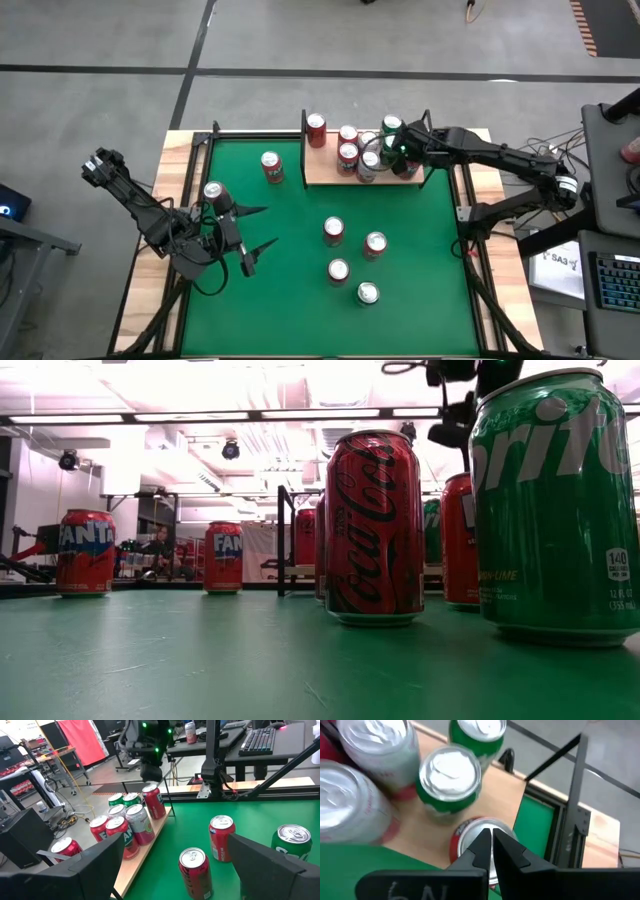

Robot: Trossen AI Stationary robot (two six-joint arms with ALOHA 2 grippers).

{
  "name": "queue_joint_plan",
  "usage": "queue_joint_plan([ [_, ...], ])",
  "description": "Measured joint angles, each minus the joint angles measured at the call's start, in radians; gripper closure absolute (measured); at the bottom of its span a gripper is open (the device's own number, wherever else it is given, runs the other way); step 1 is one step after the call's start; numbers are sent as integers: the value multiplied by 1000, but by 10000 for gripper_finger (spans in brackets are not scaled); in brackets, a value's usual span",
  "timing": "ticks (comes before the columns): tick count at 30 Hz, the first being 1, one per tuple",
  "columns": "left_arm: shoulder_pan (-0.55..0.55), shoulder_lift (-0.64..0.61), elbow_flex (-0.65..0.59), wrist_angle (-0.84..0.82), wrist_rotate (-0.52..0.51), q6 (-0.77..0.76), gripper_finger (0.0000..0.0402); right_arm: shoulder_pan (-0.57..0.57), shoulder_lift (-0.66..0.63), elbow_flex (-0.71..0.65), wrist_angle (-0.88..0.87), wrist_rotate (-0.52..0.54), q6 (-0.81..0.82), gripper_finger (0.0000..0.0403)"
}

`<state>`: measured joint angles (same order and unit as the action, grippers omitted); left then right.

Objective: Place canned beverage on shelf
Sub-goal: Put the red soda can on the shelf

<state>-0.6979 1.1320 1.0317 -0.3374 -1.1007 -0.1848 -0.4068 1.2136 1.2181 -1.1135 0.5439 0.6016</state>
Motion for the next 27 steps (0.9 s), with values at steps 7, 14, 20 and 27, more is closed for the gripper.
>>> queue_joint_plan([
  [7, 0, 0, 0, 3, 0, 0, 66, 0, -1, 53, -35, -209, -82, 394],
  [14, 0, 0, 2, 5, 0, 0, 66, -6, 0, 22, -28, -157, -82, 394],
  [20, 0, 0, 2, 5, 0, 0, 66, -6, 0, -17, 4, -116, -82, 394],
  [27, 0, 0, 2, 5, 0, 0, 66, -6, 0, -77, 80, -90, -87, 394],
])
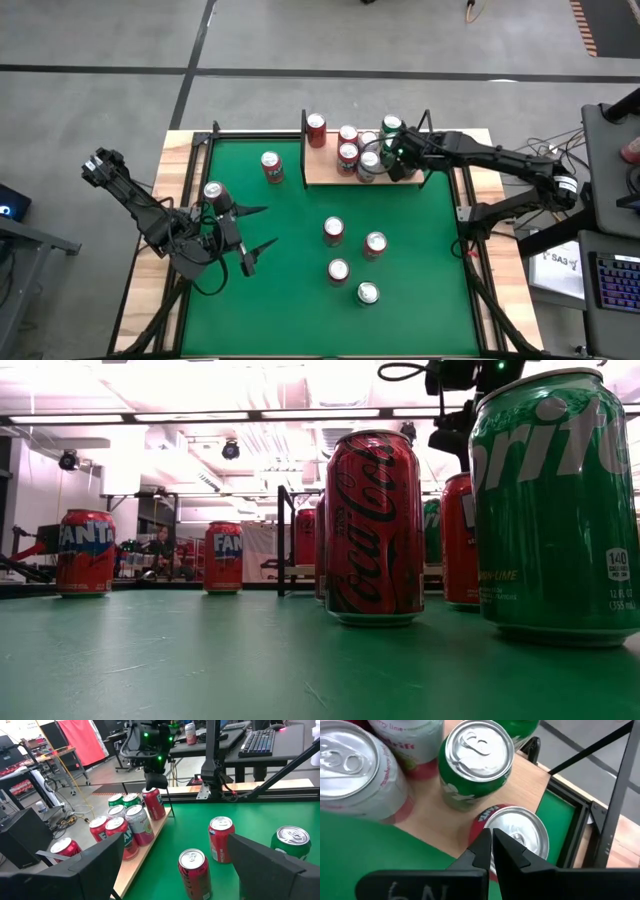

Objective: Place canned beverage on shelf
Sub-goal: Put the red soda can on the shelf

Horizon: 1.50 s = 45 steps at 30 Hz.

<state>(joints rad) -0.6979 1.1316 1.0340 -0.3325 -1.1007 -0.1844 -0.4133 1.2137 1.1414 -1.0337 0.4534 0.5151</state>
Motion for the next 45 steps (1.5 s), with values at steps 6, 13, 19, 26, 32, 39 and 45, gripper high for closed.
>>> queue_joint_plan([
  [6, 0, 0, 0, 0, 0, 0, 66, 0, -1, -36, 28, 30, 8, 394],
  [13, 0, 0, 0, 0, 0, 0, 66, 0, -1, -55, 51, 76, 15, 394],
  [19, 0, 0, 0, 1, 0, 0, 66, -1, 0, -56, 99, 71, 4, 394],
  [26, 0, 0, 0, 2, 0, 0, 66, -6, 0, -56, 98, 71, 4, 394],
  [32, 0, 0, 0, 3, 0, 0, 66, -6, 0, -56, 97, 100, 0, 394],
  [39, 0, 0, 0, 3, 0, 0, 66, -6, -13, -18, 77, 115, 0, 394],
  [45, 0, 0, 0, 3, 0, 0, 66, -4, -18, 72, 24, -67, -36, 394],
])
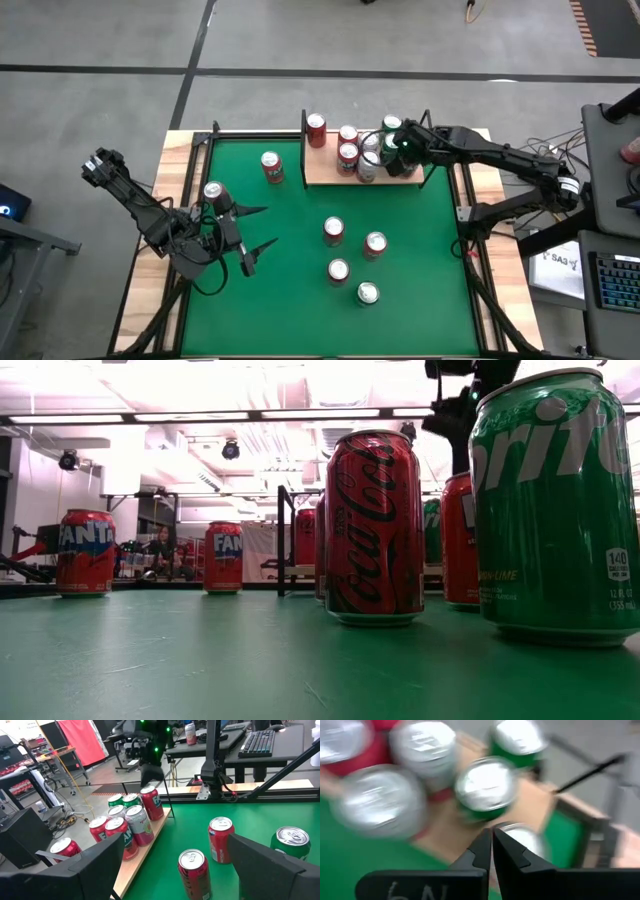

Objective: Place canned beverage on shelf
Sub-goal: Put the red soda can on the shelf

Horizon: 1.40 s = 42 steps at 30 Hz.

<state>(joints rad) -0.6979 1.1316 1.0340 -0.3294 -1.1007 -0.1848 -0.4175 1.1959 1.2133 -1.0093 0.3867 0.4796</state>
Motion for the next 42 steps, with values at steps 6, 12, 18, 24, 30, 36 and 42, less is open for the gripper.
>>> queue_joint_plan([
  [6, 0, 0, 0, 0, 0, 3, 66, 0, 0, 3, -38, -185, 21, 394],
  [12, 0, 0, 0, 0, 0, 3, 66, 0, 0, -42, -95, -165, 44, 394],
  [18, 0, 0, 0, 0, 0, 3, 66, -2, 0, -96, -82, -65, 45, 394],
  [24, 0, 0, 0, 1, 0, 3, 66, -2, 0, -111, -51, 12, 50, 394],
  [30, 0, 0, 0, 1, 0, 4, 66, -4, 0, -111, -48, 46, 71, 394],
  [36, 0, 0, 0, 1, 0, 4, 66, -33, 0, -111, -48, 60, 74, 394],
  [42, 0, 0, 0, 1, 0, 3, 66, -64, 0, -112, -33, 62, 41, 394],
])
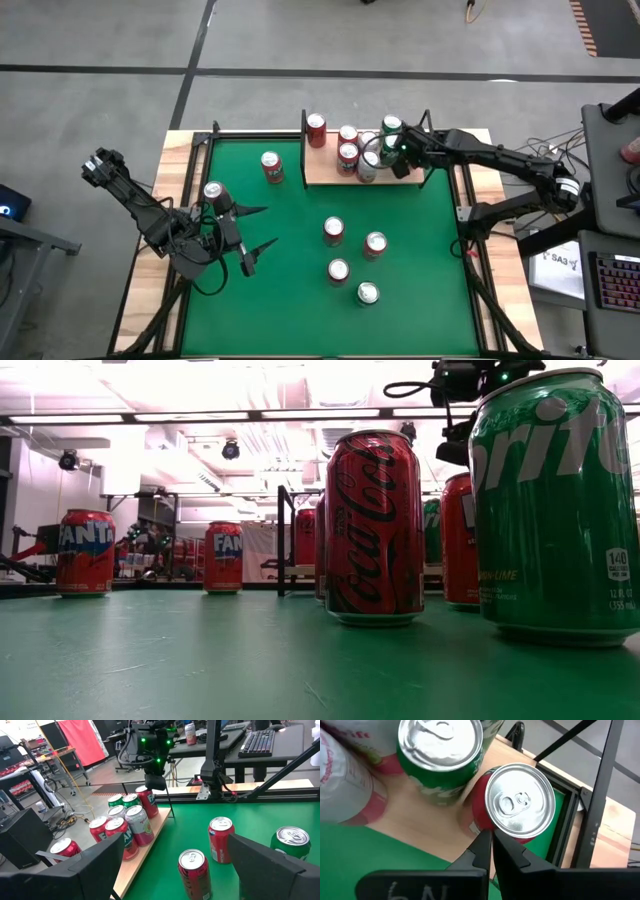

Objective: Place canned beverage on shelf
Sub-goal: Put the red soda can on the shelf

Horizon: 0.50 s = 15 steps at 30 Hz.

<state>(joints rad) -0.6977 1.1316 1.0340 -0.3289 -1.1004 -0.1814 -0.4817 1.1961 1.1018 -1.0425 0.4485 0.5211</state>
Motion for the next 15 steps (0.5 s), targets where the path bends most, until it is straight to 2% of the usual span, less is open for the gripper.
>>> queue_joint_plan([
  [8, 0, 0, 0, 0, 0, 0, 66, -16, 0, 4, 42, -4, -39, 394],
  [15, 0, 0, 0, 0, 0, 0, 66, -17, -2, 33, -53, -53, -11, 394],
])
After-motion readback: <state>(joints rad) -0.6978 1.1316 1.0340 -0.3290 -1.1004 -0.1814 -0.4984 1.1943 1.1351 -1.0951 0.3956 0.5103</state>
